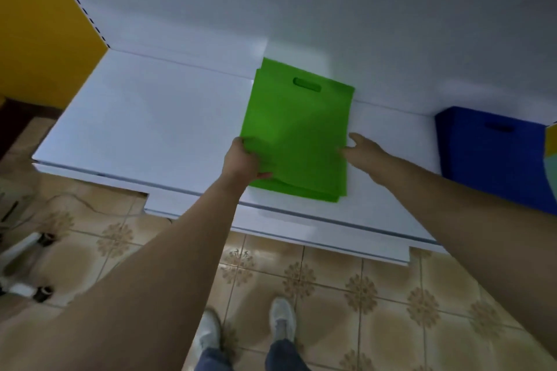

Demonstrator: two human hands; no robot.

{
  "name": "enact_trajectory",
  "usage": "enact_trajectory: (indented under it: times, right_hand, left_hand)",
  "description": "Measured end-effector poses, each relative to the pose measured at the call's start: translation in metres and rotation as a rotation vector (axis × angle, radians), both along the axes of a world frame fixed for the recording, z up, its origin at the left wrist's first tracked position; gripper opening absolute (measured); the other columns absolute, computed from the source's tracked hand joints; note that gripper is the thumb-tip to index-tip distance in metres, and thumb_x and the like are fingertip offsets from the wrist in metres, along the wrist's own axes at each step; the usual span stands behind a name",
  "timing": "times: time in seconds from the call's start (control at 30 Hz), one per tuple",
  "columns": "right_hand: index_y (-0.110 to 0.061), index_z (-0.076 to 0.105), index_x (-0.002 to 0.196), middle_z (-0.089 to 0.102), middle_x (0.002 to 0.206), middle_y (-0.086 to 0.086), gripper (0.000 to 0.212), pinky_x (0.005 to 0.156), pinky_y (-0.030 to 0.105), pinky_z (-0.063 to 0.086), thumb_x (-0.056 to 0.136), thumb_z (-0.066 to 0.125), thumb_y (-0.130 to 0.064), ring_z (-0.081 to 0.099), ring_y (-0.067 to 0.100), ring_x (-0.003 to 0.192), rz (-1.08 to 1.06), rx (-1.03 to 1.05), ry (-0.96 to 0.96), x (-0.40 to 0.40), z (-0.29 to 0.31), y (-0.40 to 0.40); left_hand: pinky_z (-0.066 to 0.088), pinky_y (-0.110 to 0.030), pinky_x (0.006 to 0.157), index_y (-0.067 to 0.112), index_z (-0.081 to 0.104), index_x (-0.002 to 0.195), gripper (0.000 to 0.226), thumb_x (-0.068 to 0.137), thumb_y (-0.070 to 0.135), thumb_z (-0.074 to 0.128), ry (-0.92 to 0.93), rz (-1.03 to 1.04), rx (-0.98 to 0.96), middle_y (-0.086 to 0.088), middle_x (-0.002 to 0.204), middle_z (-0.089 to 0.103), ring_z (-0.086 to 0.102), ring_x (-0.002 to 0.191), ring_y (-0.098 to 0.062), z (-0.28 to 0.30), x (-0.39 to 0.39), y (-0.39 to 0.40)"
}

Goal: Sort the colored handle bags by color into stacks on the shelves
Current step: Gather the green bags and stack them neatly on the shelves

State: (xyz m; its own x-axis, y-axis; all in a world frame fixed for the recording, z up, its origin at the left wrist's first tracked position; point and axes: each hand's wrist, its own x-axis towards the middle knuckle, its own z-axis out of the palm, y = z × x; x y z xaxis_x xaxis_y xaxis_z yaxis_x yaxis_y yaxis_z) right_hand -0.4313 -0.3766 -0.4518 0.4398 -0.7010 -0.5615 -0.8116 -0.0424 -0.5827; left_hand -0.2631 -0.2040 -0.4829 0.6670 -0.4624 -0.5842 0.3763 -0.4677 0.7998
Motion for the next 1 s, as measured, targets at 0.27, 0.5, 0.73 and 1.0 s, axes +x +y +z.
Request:
enact_trajectory:
  times: [0.27,0.5,0.73,1.0]
  right_hand:
    - [-0.015,0.044,0.143,0.052,0.14,0.009,0.054,0.105,0.036,0.043,0.093,0.06,-0.03,0.053,0.026,0.123,0.002,0.009,0.014,-0.003,-0.045,0.014]
    - [-0.015,0.045,0.142,0.054,0.136,0.009,0.056,0.102,0.037,0.044,0.092,0.053,-0.039,0.054,0.028,0.119,0.079,-0.035,0.044,-0.001,-0.041,0.015]
    - [-0.003,0.025,0.15,0.03,0.152,0.023,0.067,0.112,0.042,0.031,0.098,0.046,-0.04,0.033,0.038,0.138,0.345,-0.446,0.102,0.039,0.036,0.08]
    - [-0.021,0.021,0.154,0.023,0.159,-0.005,0.058,0.116,0.024,0.017,0.102,0.035,-0.043,0.022,0.013,0.145,0.819,-0.651,-0.385,0.124,0.214,0.239]
  left_hand:
    - [0.04,-0.047,0.097,0.006,0.038,0.14,0.055,0.089,0.018,0.056,-0.647,-0.354,0.524,-0.018,0.132,0.037,0.038,0.12,-0.039,-0.019,-0.001,0.021]
    - [0.043,-0.048,0.098,0.01,0.051,0.131,0.045,0.087,0.022,0.053,-0.567,-0.415,0.511,-0.016,0.124,0.044,0.05,0.11,-0.04,-0.011,-0.001,0.027]
    - [0.039,-0.044,0.106,0.011,0.032,0.149,0.064,0.094,0.029,0.057,-0.62,-0.328,0.343,-0.016,0.144,0.037,0.041,0.13,-0.035,0.067,-0.019,0.103]
    - [0.032,-0.03,0.108,0.017,0.027,0.152,0.064,0.097,0.038,0.052,-0.708,-0.188,0.233,-0.004,0.147,0.036,0.037,0.134,-0.02,0.166,-0.034,0.231]
